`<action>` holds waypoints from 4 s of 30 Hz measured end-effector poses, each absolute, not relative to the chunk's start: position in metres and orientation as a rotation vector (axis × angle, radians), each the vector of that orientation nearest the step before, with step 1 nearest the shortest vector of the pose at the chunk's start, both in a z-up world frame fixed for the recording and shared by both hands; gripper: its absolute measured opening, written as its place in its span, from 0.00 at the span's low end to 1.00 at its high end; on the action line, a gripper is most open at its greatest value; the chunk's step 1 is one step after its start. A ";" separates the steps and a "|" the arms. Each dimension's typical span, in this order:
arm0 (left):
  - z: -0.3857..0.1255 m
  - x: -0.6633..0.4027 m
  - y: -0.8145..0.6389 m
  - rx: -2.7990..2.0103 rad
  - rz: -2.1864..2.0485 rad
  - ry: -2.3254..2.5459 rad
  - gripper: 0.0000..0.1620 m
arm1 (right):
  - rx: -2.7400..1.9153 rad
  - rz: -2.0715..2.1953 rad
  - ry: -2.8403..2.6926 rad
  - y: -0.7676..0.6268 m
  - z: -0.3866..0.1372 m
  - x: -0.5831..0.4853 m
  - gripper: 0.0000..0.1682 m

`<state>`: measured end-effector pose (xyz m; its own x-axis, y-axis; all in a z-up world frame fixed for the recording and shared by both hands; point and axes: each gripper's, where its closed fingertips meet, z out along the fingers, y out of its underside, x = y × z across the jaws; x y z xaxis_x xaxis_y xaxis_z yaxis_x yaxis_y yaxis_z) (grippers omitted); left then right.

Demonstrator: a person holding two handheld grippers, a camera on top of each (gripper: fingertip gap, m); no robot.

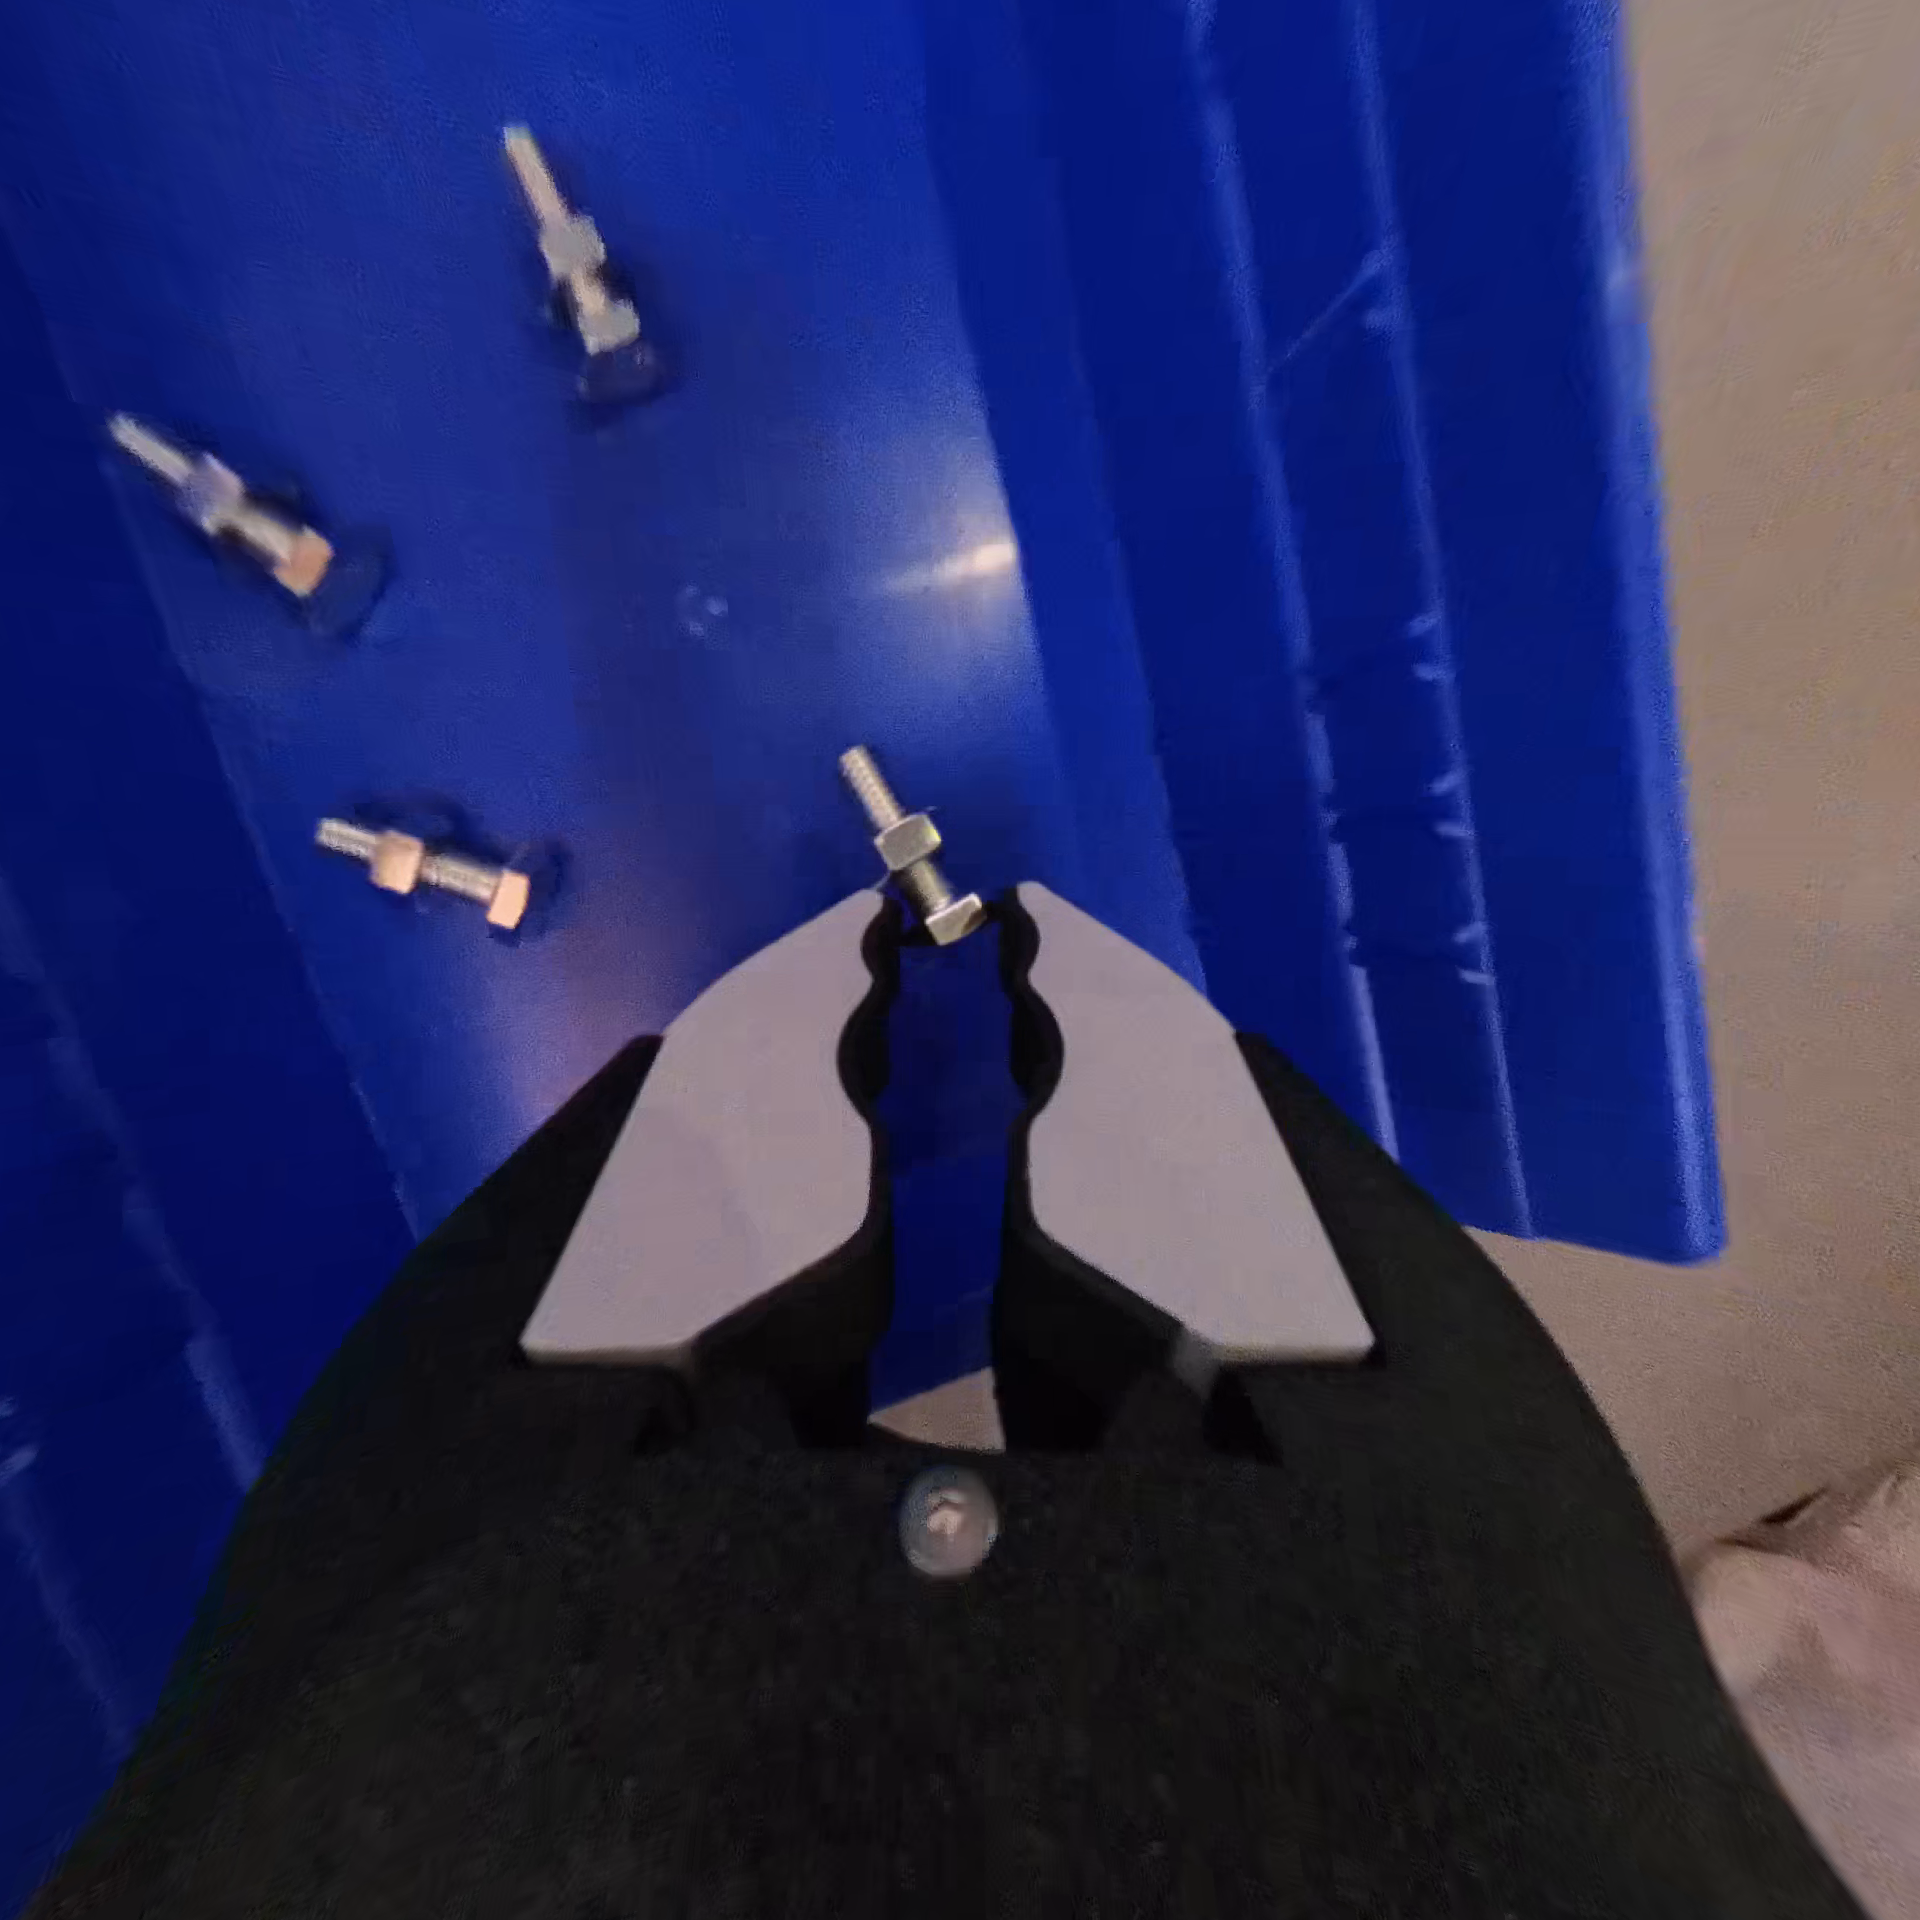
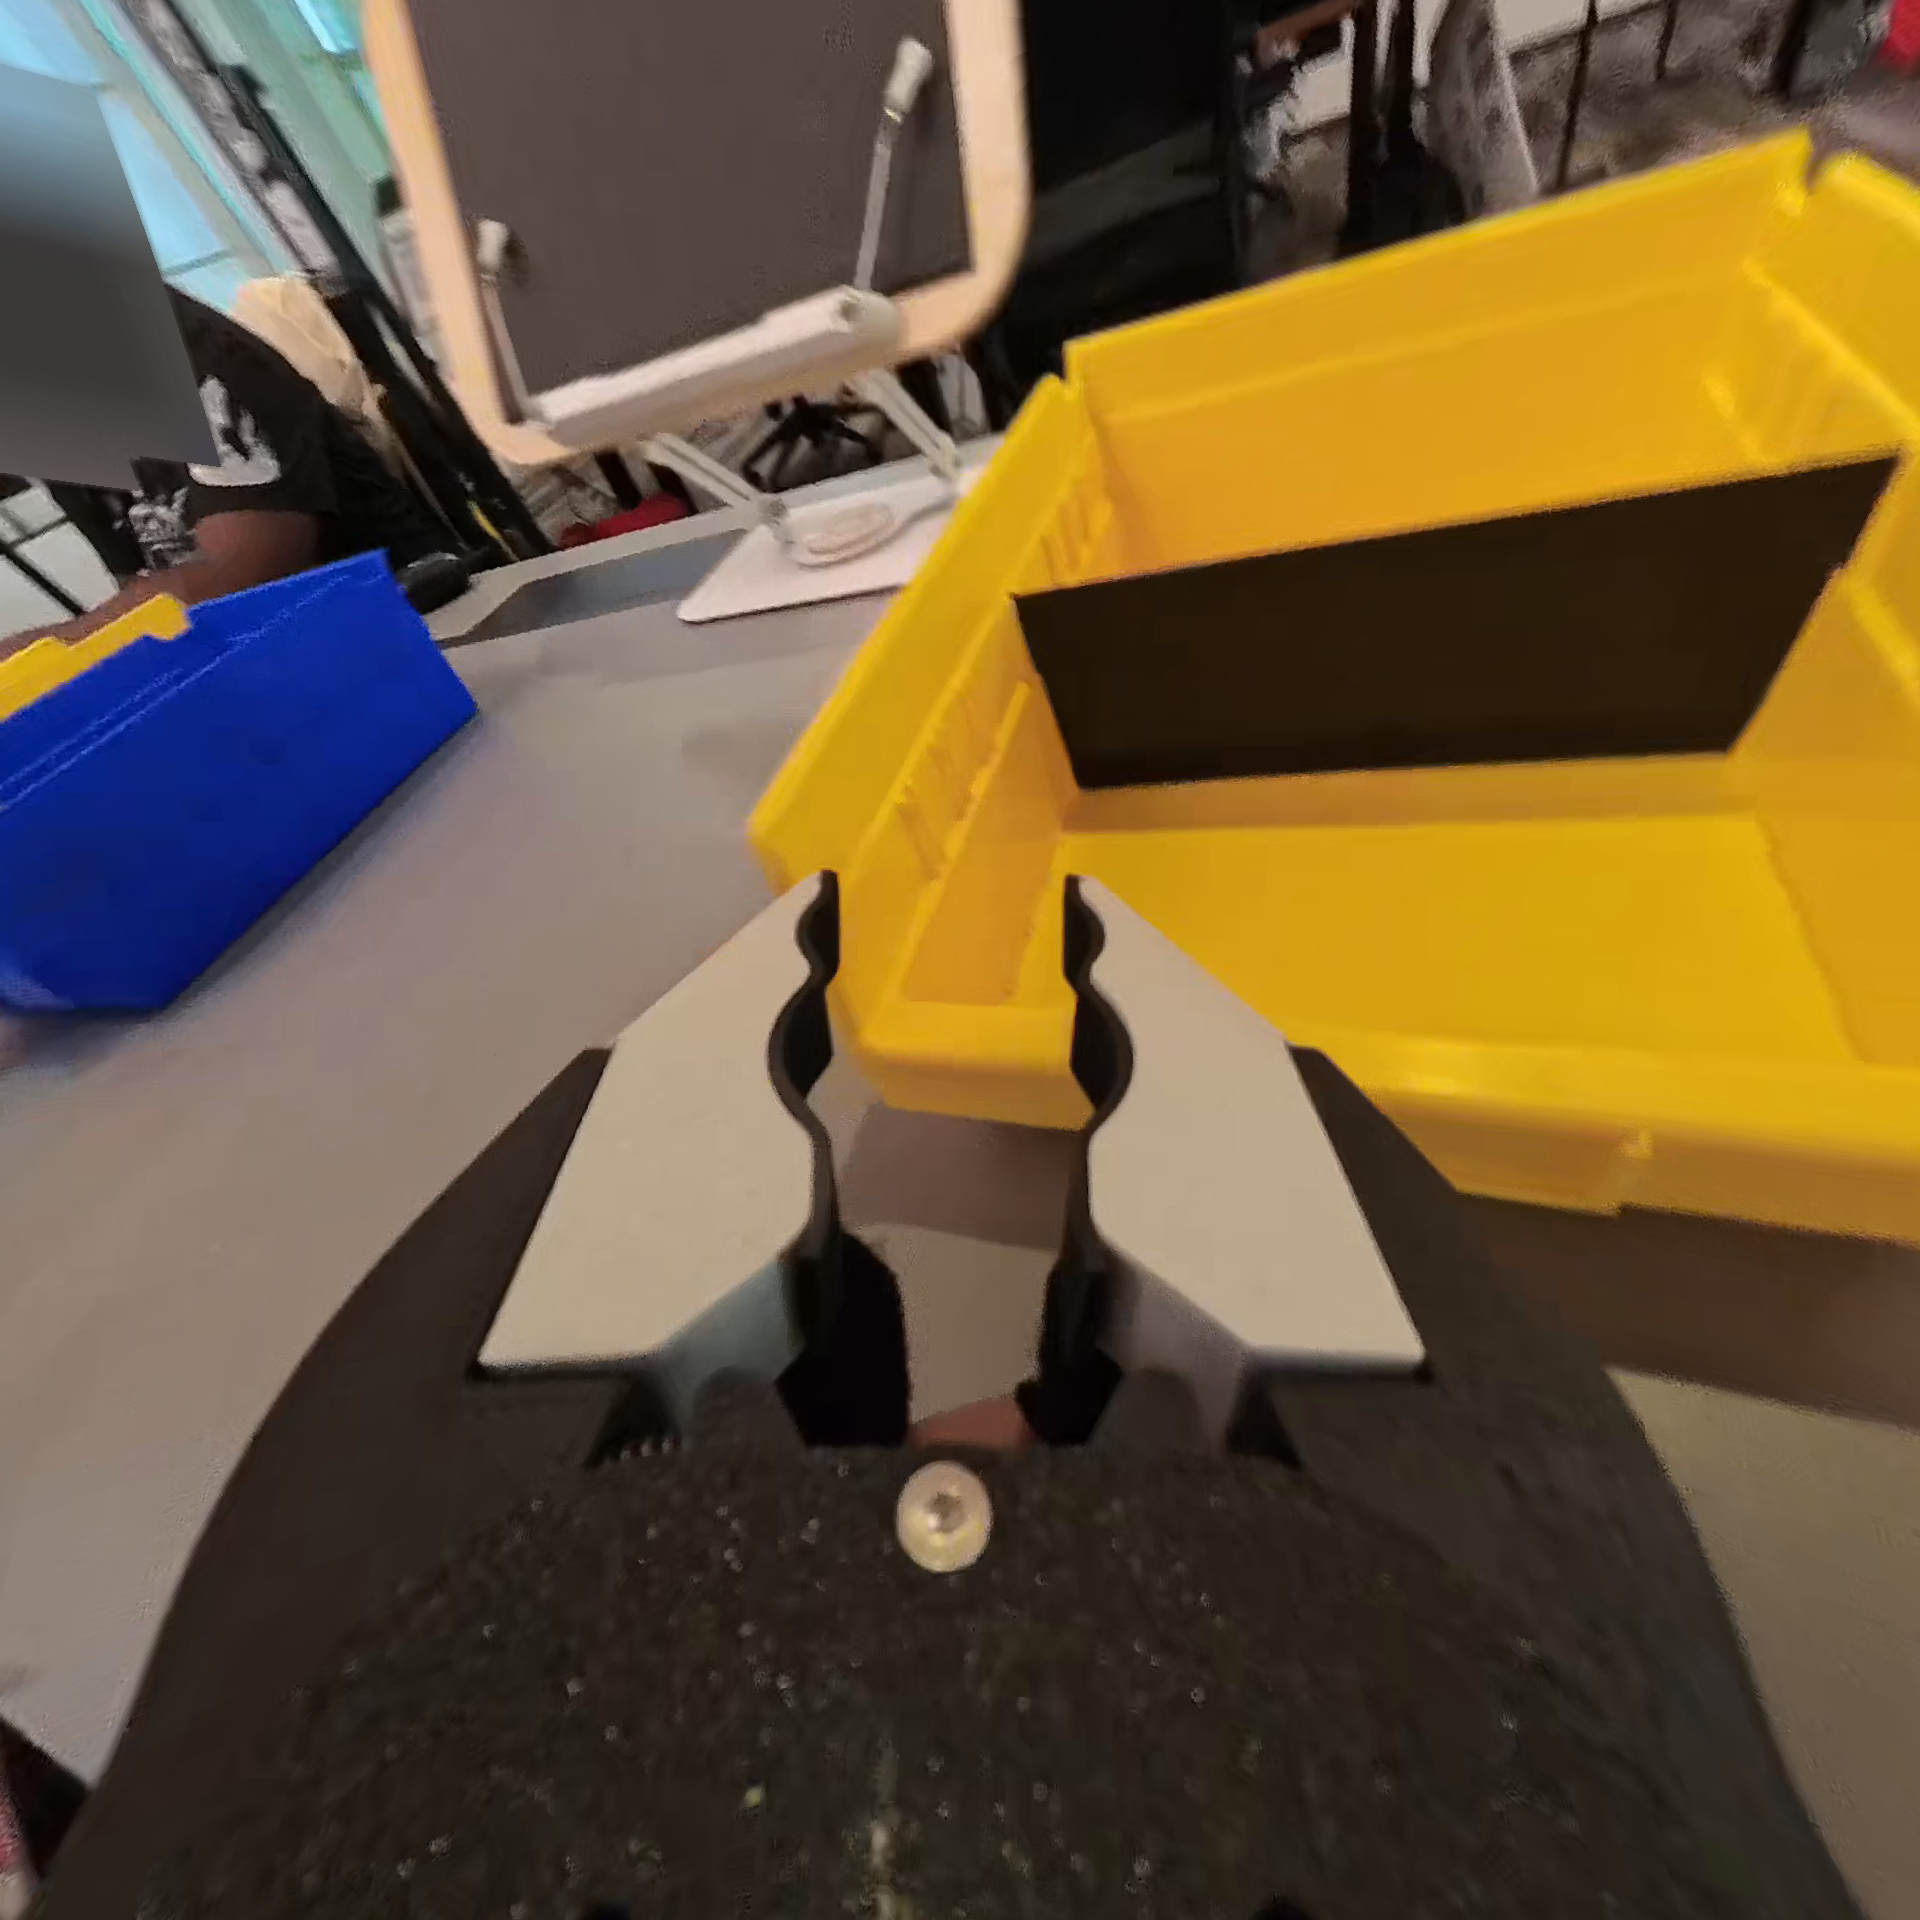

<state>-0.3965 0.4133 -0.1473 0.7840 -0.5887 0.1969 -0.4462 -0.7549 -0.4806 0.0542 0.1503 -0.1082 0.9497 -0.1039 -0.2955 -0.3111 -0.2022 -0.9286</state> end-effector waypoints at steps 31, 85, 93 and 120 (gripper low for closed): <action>-0.049 -0.225 0.211 -1.162 -0.555 1.501 0.11 | -1.622 1.257 -0.396 0.225 -0.024 -0.227 0.05; -0.063 -0.216 0.219 -1.414 -1.077 1.184 0.11 | -1.578 1.092 -0.379 0.229 -0.033 -0.217 0.10; -0.056 -0.217 0.231 -1.529 -1.446 0.920 0.11 | -1.504 1.079 -0.361 0.222 -0.029 -0.229 0.34; -0.054 -0.217 0.225 -1.511 -1.531 0.942 0.11 | -1.505 1.242 -0.346 0.217 -0.025 -0.224 0.45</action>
